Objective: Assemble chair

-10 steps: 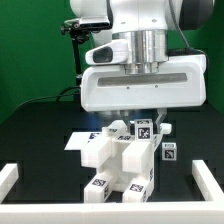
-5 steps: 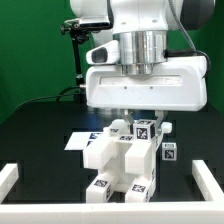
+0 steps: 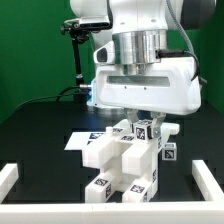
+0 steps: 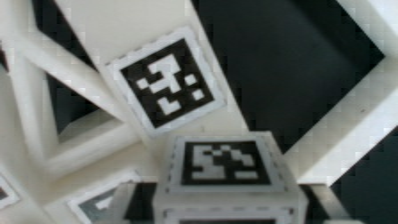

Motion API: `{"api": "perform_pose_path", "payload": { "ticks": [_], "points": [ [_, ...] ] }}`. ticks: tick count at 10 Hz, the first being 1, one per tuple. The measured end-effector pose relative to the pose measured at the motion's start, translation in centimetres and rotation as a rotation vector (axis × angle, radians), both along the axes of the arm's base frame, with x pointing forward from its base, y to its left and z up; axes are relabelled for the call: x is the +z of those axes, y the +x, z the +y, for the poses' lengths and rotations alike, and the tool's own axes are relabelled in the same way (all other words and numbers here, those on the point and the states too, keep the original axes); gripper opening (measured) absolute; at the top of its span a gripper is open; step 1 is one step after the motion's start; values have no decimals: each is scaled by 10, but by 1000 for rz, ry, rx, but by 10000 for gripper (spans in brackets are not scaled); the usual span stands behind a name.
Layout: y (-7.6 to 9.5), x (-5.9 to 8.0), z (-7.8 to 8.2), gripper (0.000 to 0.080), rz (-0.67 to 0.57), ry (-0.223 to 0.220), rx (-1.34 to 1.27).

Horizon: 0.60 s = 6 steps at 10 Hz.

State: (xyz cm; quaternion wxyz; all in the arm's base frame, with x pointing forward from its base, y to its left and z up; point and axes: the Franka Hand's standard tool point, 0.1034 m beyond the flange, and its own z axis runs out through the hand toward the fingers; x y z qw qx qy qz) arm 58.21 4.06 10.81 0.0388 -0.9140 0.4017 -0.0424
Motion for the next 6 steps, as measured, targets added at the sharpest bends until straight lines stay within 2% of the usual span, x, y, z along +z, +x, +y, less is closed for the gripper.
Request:
{"api": "perform_pose_path", "payload": {
  "ticks": [1,3,4,5,6],
  "points": [
    [0,0,2,344,3,-10,59],
    [6,7,3,593,22,-42,400],
    [5,9,4,593,36,-45,565],
    [2,9,8,638,37,-47,668],
    [0,9,10,646,30,-52,731]
  ]
}}
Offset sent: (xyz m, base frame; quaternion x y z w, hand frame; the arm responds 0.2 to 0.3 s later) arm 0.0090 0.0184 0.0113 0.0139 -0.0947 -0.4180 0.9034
